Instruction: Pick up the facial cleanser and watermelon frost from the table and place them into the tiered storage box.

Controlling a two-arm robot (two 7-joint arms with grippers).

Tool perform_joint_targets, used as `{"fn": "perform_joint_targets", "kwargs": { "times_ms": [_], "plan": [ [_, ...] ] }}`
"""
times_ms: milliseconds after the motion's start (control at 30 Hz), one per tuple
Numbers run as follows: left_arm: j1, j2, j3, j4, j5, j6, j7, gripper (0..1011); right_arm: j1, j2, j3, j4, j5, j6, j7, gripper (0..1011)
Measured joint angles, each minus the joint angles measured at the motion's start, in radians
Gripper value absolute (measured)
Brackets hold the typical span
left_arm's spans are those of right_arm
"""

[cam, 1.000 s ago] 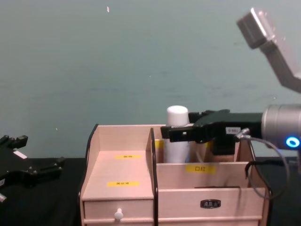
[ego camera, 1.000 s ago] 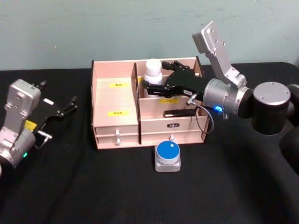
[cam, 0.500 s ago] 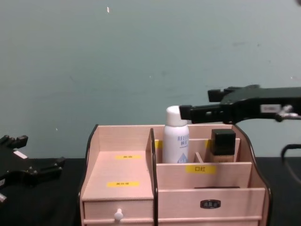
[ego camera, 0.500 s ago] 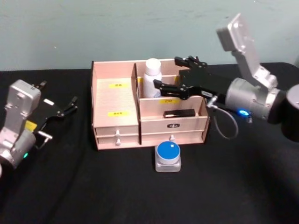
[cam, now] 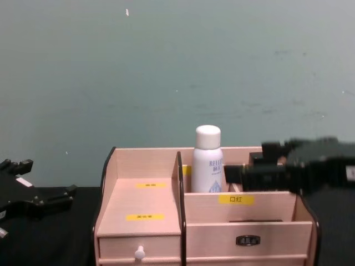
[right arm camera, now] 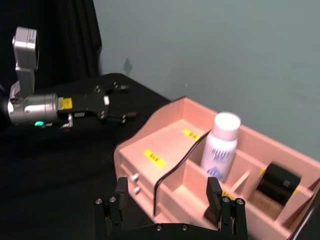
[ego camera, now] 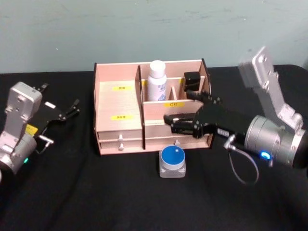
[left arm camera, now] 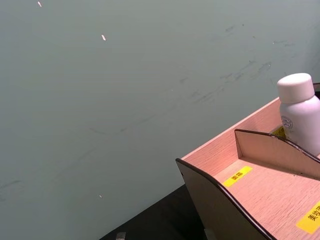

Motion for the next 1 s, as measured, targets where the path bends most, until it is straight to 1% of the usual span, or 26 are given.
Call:
{"fn": "perform_joint_targets", "kwargs": {
  "times_ms": [67, 100, 167, 200, 300, 467, 567, 767, 1000],
  "plan": [
    [0.0, 0.0, 0.0, 0.0, 0.0, 0.0, 0.0, 1009, -0.03, 0.005, 0.0, -0.015, 0.005, 0.007, -0.015, 1000],
    [0.0, 0.0, 0.0, 0.0, 0.0, 0.0, 0.0, 1010, -0.03, 0.005, 0.0, -0.015, 0.005, 0.007, -0.015, 1000],
    [0.0, 0.0, 0.0, 0.0, 0.0, 0.0, 0.0, 1010, -0.062, 0.008, 0.0, -0.027, 0.01, 0.015, -0.033, 1000],
    [0.0, 0.0, 0.0, 0.0, 0.0, 0.0, 0.0, 1010, -0.062, 0.008, 0.0, -0.027, 0.01, 0.015, -0.033, 1000],
    [0.0, 0.0, 0.0, 0.0, 0.0, 0.0, 0.0, 1009, -0.086, 0.013, -0.006, -0.032, 0.012, 0.031, -0.044, 1000],
    [0.0, 0.0, 0.0, 0.0, 0.0, 0.0, 0.0, 1010, -0.099, 0.015, -0.019, -0.022, 0.011, 0.058, -0.049, 1000],
    [0.0, 0.0, 0.0, 0.0, 0.0, 0.0, 0.0, 1010, -0.105, 0.011, -0.036, 0.015, 0.007, 0.09, -0.051, 1000],
    [0.0, 0.0, 0.0, 0.0, 0.0, 0.0, 0.0, 1010, -0.104, 0.004, -0.048, 0.056, -0.01, 0.11, -0.057, 1000],
    [0.0, 0.0, 0.0, 0.0, 0.0, 0.0, 0.0, 1010, -0.098, -0.005, -0.057, 0.076, -0.032, 0.116, -0.056, 1000]
  ]
}}
